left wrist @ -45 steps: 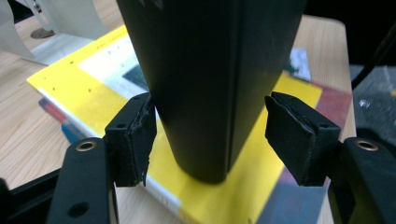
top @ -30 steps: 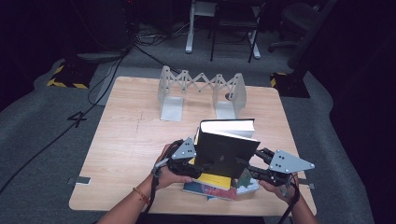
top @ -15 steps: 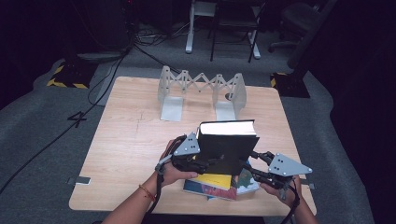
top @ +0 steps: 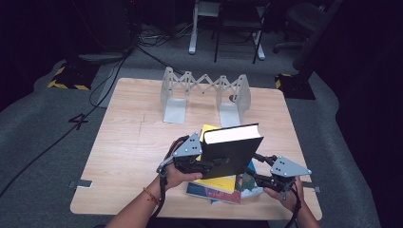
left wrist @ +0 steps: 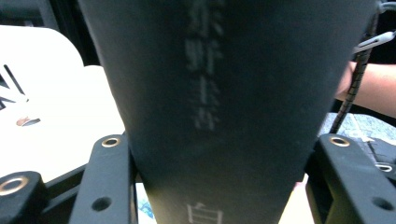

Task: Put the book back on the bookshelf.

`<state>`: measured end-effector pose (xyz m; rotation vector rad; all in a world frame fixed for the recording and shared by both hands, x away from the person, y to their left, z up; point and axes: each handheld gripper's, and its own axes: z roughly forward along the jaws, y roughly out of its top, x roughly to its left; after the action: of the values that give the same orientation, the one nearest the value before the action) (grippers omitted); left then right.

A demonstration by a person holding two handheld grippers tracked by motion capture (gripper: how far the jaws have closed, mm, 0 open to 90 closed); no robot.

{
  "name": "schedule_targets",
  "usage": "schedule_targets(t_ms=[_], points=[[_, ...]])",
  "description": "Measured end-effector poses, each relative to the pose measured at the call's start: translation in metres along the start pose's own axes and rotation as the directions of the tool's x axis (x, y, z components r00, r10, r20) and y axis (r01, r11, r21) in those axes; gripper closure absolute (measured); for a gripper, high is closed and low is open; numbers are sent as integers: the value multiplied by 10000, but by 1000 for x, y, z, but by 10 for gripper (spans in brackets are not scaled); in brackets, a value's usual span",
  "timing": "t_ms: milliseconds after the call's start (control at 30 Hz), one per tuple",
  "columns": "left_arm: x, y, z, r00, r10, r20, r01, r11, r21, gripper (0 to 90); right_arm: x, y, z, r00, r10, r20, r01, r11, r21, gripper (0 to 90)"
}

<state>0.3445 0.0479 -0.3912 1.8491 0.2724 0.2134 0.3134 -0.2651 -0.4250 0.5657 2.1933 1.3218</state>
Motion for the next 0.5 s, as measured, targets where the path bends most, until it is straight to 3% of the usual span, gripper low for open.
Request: schedule_targets(t_ms=[100, 267, 500], points=[[-2, 3, 0, 9996, 207, 187, -208, 9998, 71, 497, 2, -1, 2, 10000, -9, -49, 9, 10000, 63, 490], [-4, 5, 1, 9997, 234, 55, -234, 9997, 58, 491, 4, -1, 5, 9996, -130, -257, 132, 9999, 79, 544], [-7, 18, -2, 9991, 398, -140, -403, 9985, -359, 483, 11, -1, 10, 9985, -381, -399, 392, 9989, 260, 549]])
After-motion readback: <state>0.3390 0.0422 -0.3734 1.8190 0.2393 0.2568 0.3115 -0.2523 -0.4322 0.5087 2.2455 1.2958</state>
